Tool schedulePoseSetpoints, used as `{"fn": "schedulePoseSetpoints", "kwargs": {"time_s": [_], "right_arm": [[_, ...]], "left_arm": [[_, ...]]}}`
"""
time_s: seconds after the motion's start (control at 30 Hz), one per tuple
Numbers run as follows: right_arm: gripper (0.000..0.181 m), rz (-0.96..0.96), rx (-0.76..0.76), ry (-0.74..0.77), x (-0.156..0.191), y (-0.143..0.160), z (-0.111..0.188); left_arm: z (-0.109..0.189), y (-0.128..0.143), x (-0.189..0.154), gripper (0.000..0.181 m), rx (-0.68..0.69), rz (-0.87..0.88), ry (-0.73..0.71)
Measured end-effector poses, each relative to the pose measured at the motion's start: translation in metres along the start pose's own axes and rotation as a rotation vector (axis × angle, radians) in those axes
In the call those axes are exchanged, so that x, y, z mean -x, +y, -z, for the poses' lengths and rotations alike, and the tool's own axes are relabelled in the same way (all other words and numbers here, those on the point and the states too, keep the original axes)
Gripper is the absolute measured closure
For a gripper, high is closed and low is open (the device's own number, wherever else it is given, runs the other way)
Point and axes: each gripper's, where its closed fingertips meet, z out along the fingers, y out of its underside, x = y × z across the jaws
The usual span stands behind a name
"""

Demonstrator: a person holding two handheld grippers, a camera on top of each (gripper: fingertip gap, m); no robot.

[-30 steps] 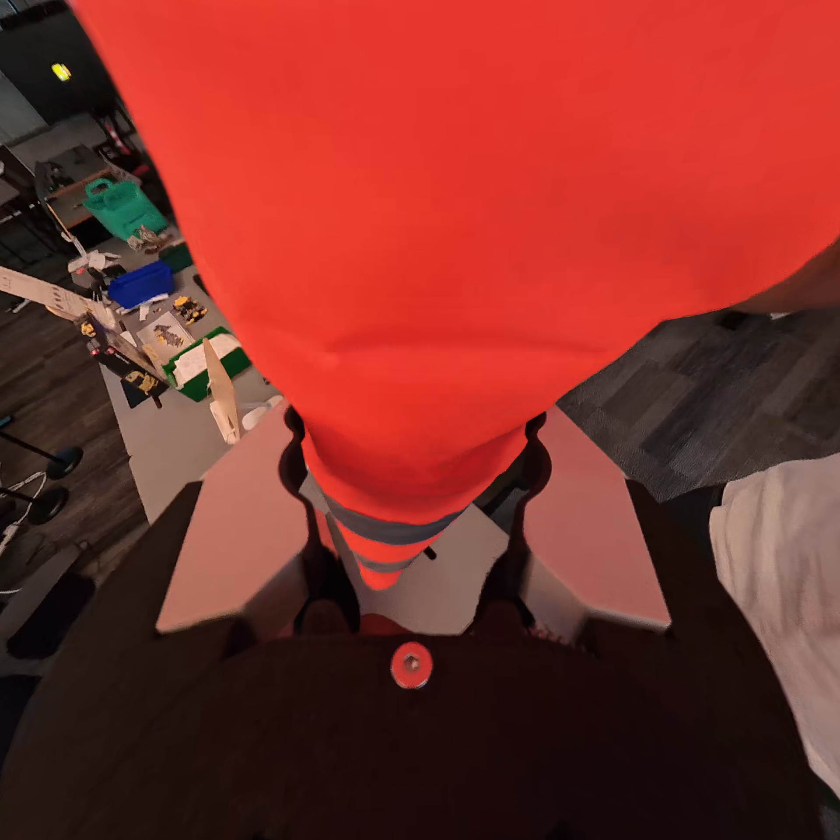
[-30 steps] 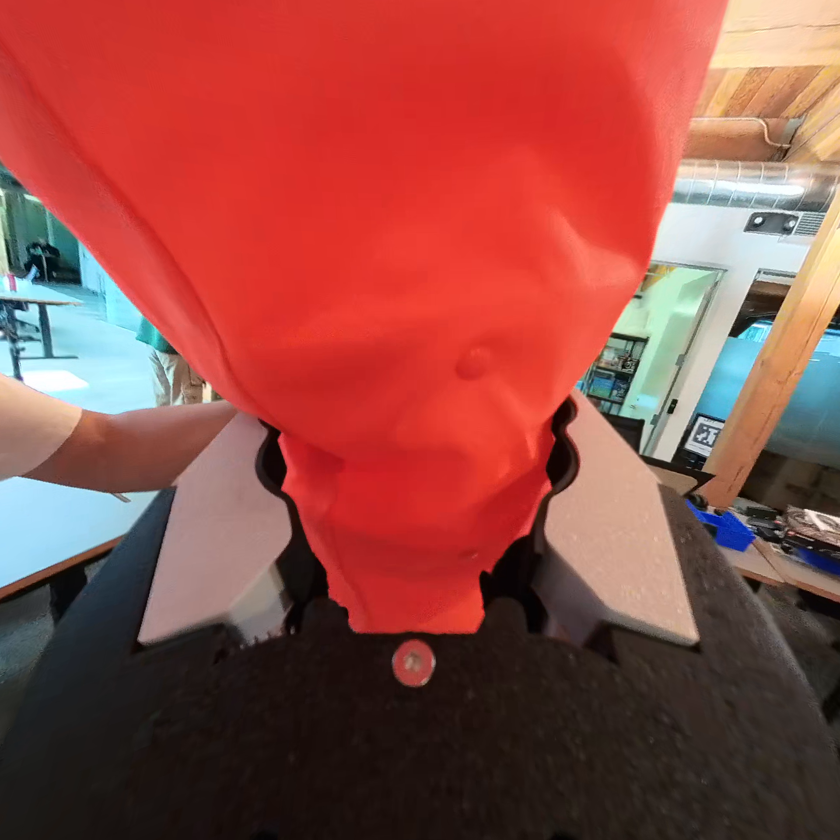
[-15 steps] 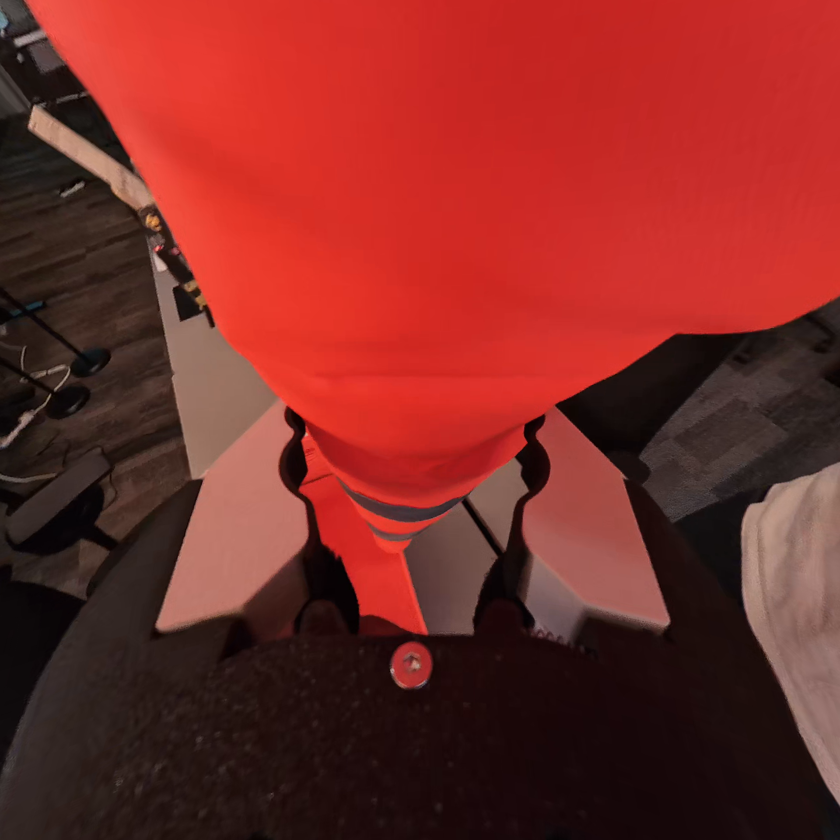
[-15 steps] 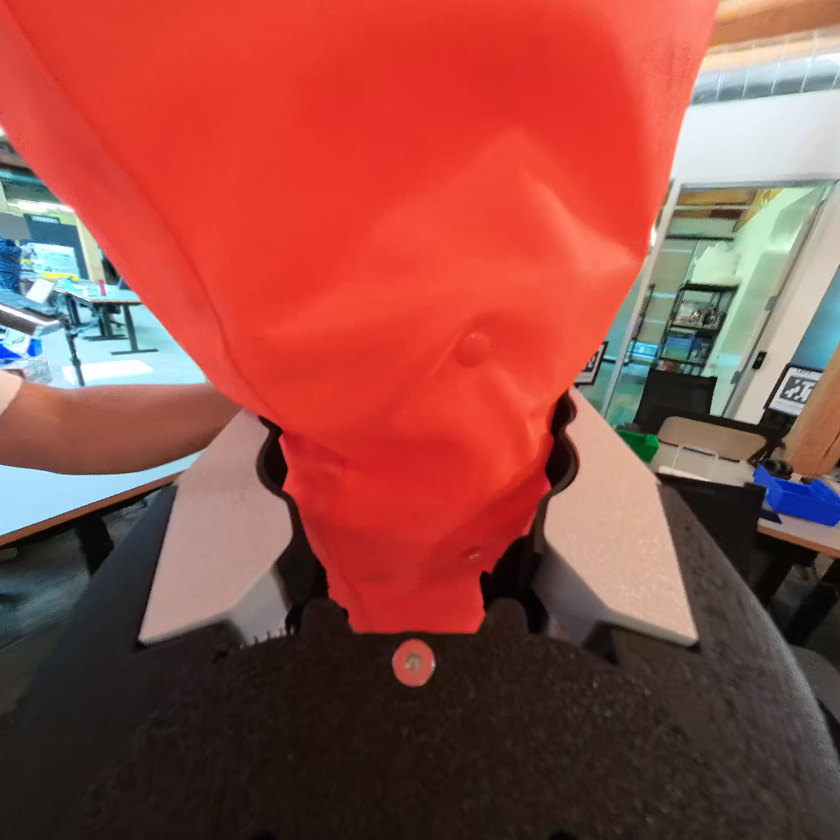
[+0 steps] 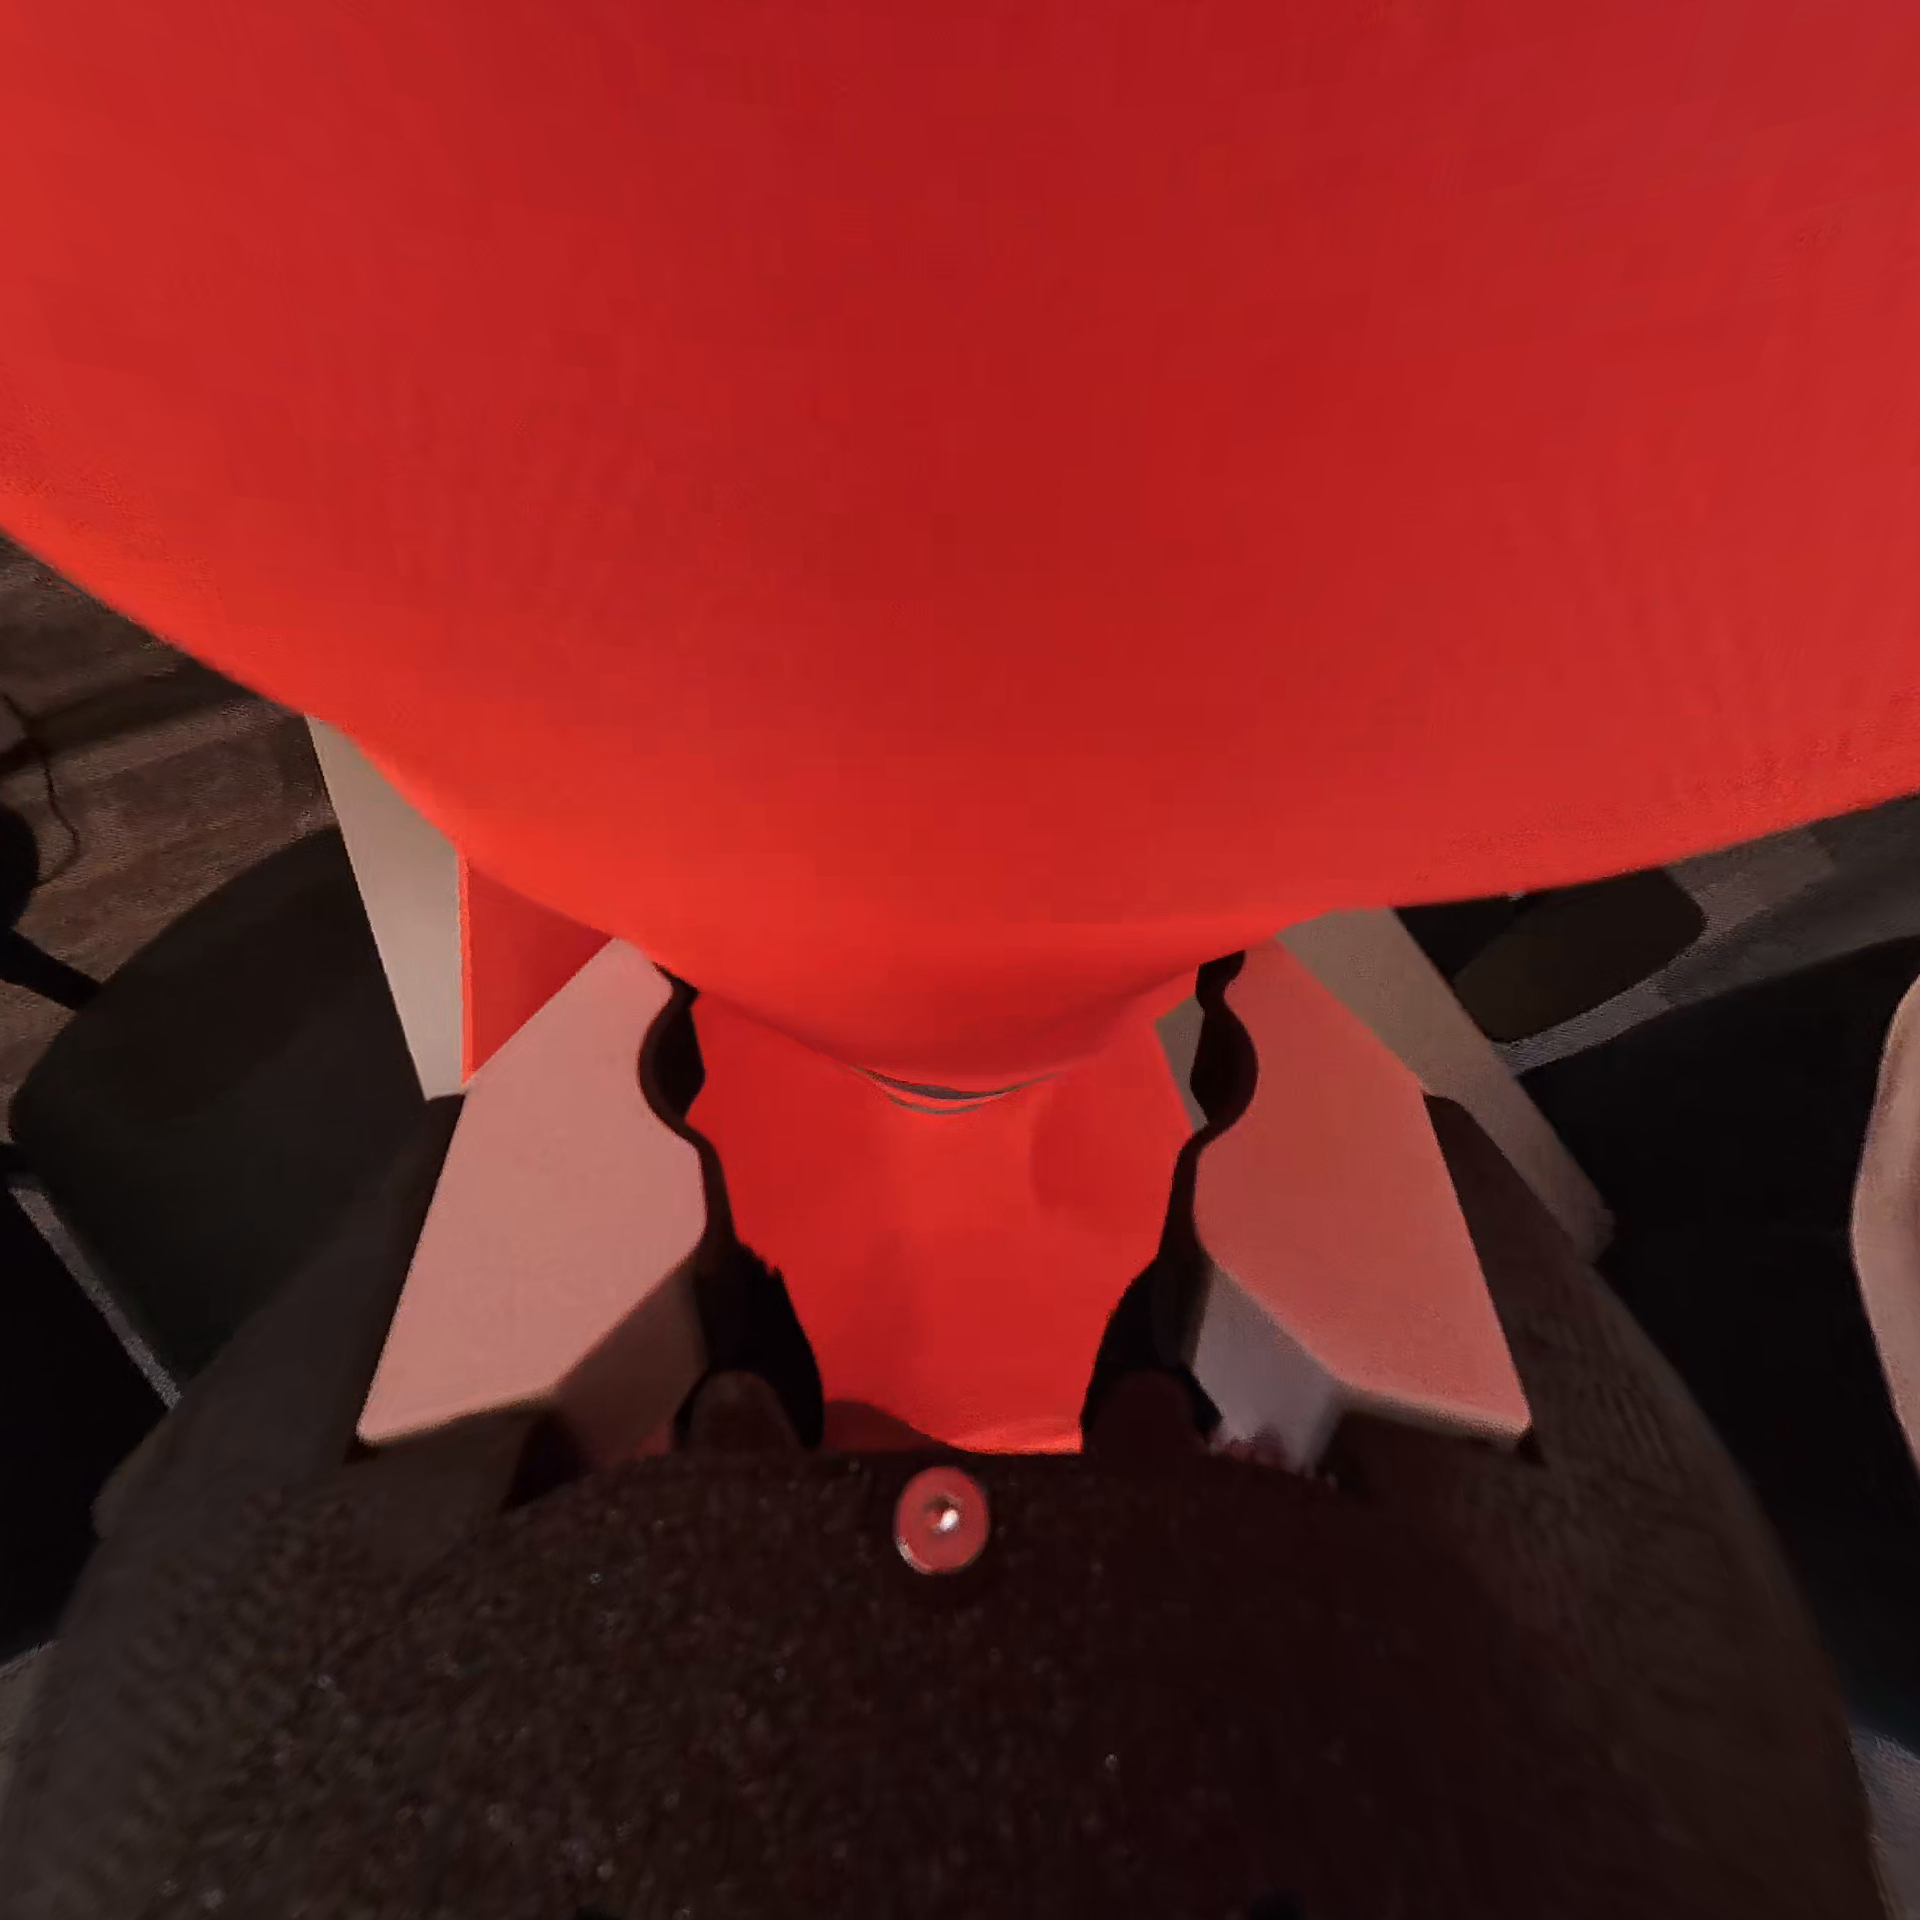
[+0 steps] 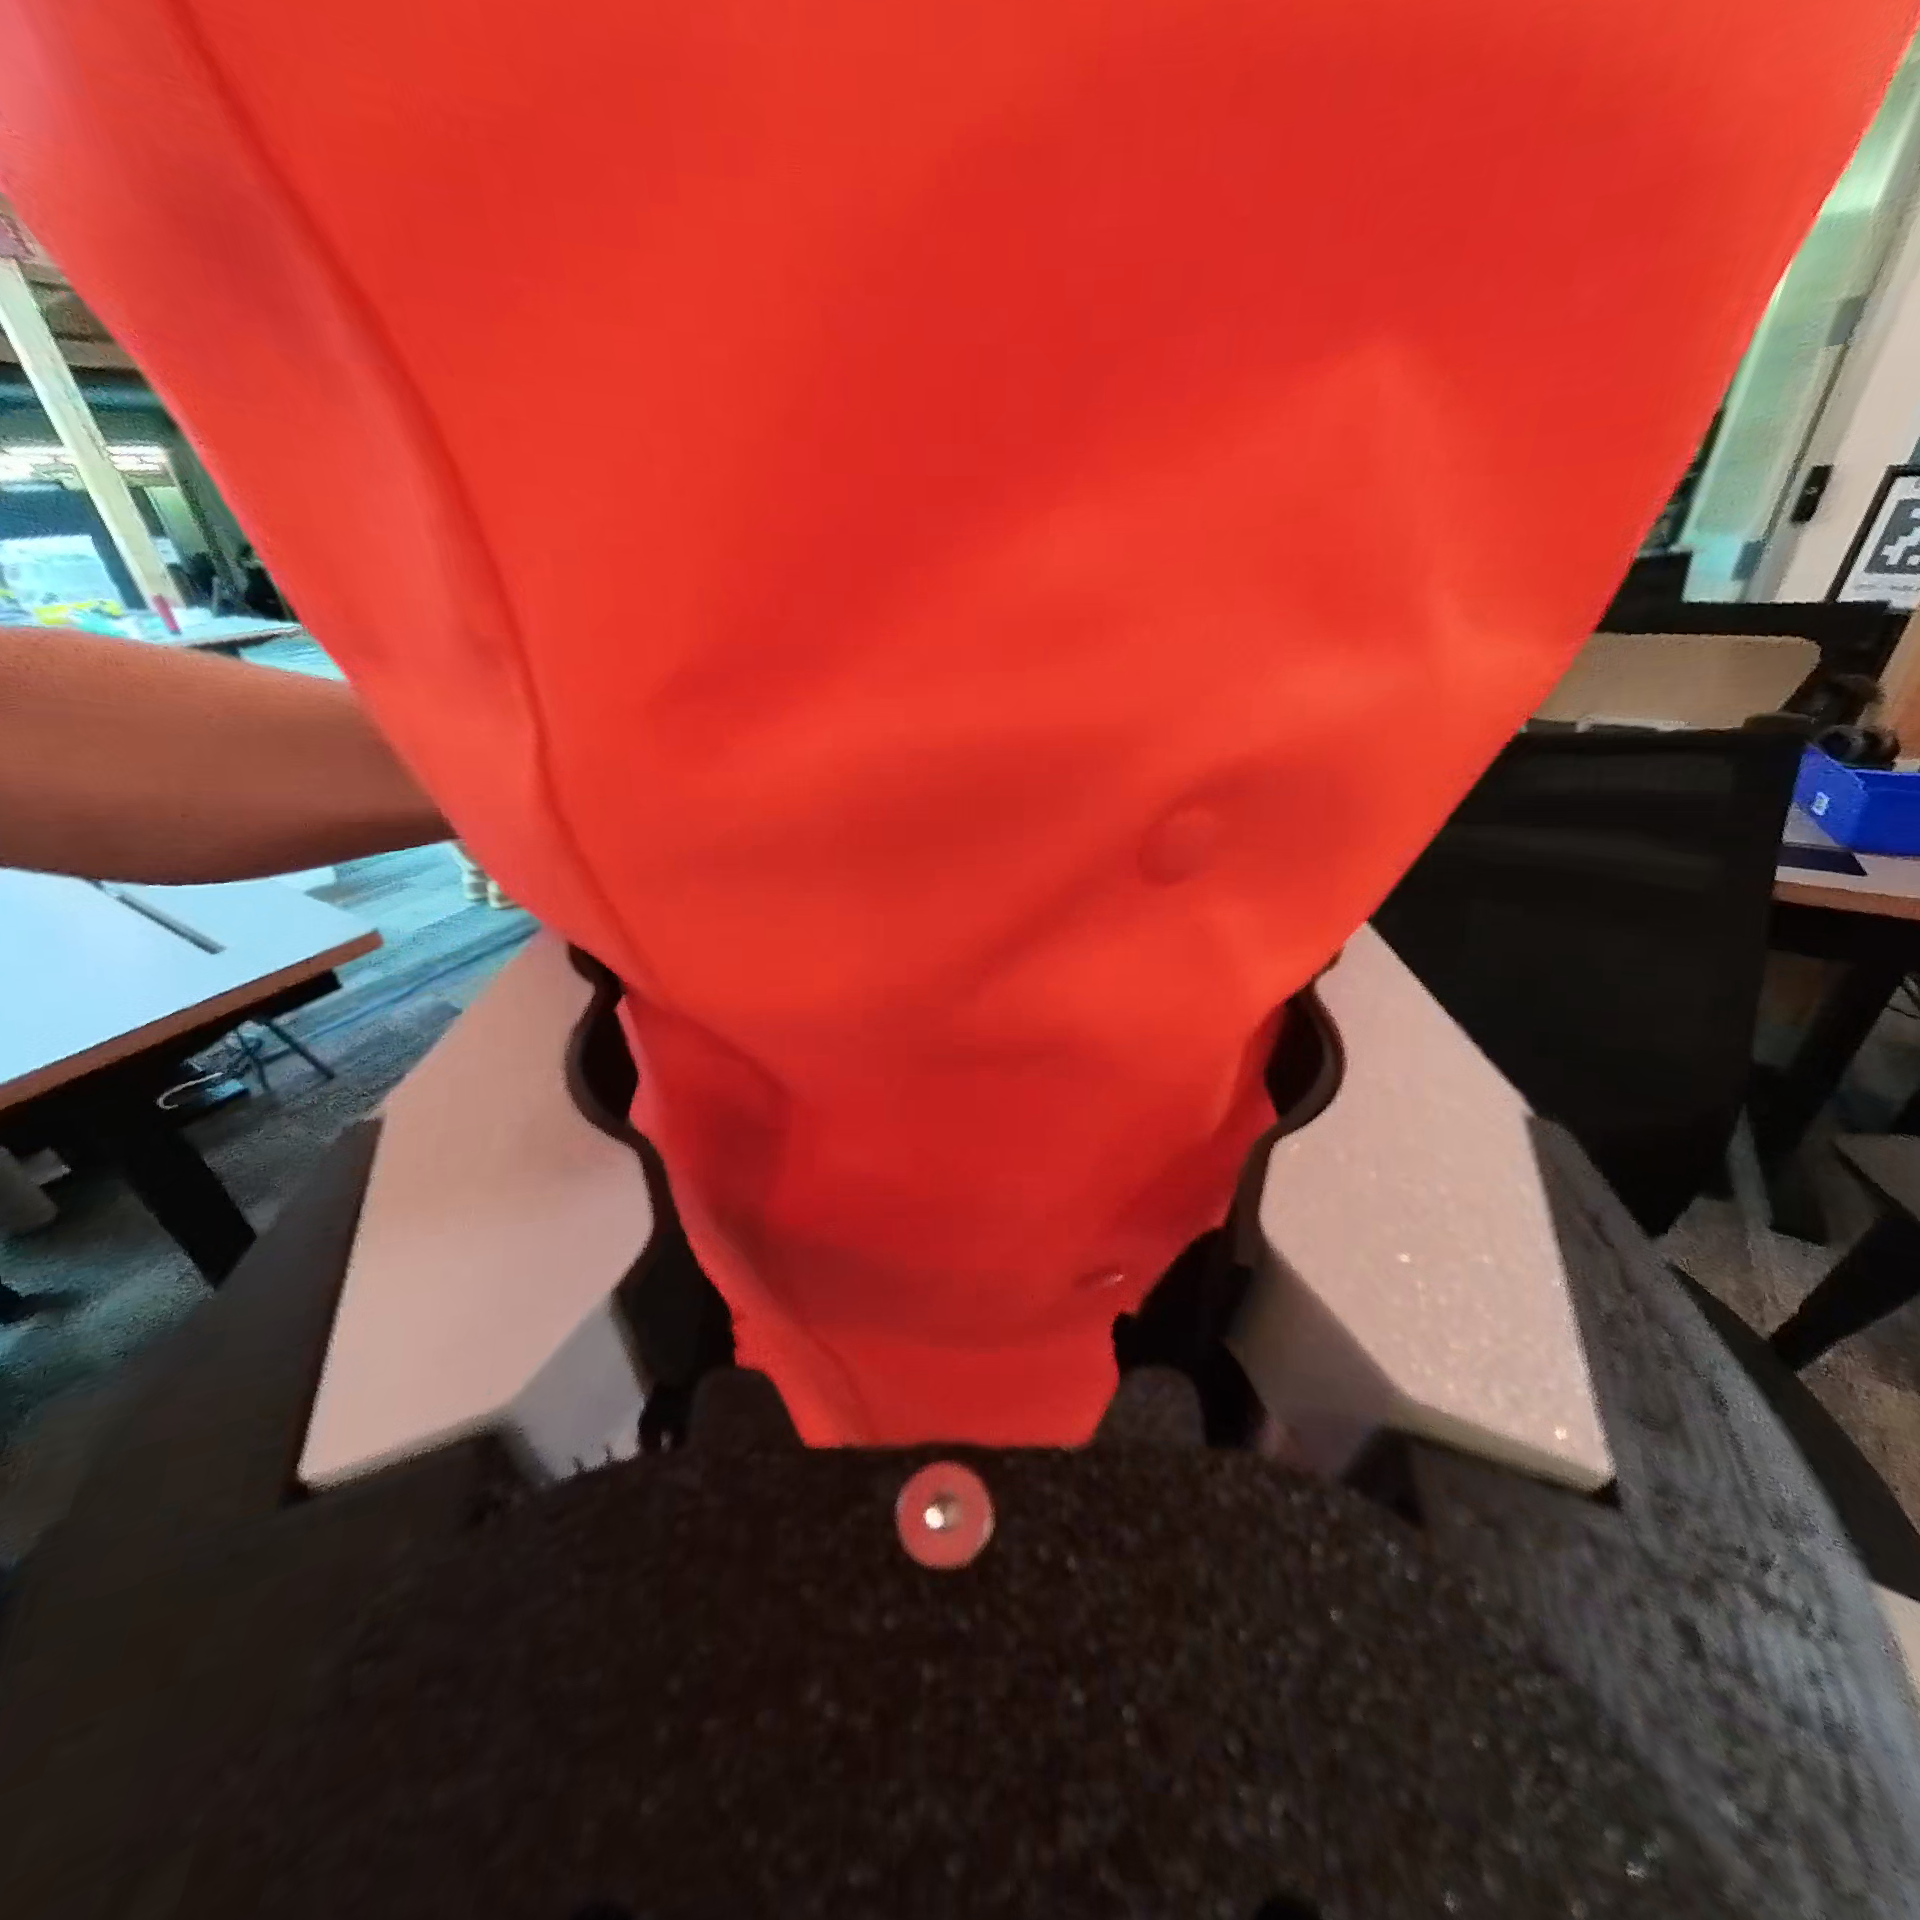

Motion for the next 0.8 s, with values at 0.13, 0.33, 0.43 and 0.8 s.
{"fn": "schedulePoseSetpoints", "kwargs": {"time_s": [0.13, 0.33, 0.43, 0.8], "right_arm": [[0.054, 0.002, 0.053, 0.045, -0.028, 0.043, -0.007], [0.055, -0.042, 0.192, 0.094, -0.049, 0.123, -0.002], [0.056, -0.061, 0.056, 0.147, -0.057, 0.118, 0.004], [0.058, -0.018, 0.076, 0.1, -0.052, 0.121, 0.001]], "left_arm": [[-0.026, 0.03, 0.029, 0.084, 0.009, -0.021, 0.001], [-0.072, 0.088, 0.051, 0.088, 0.069, -0.008, -0.022], [-0.08, 0.084, 0.051, 0.092, -0.036, 0.046, -0.046], [0.147, -0.027, 0.025, 0.096, -0.643, 0.454, -0.109]]}}
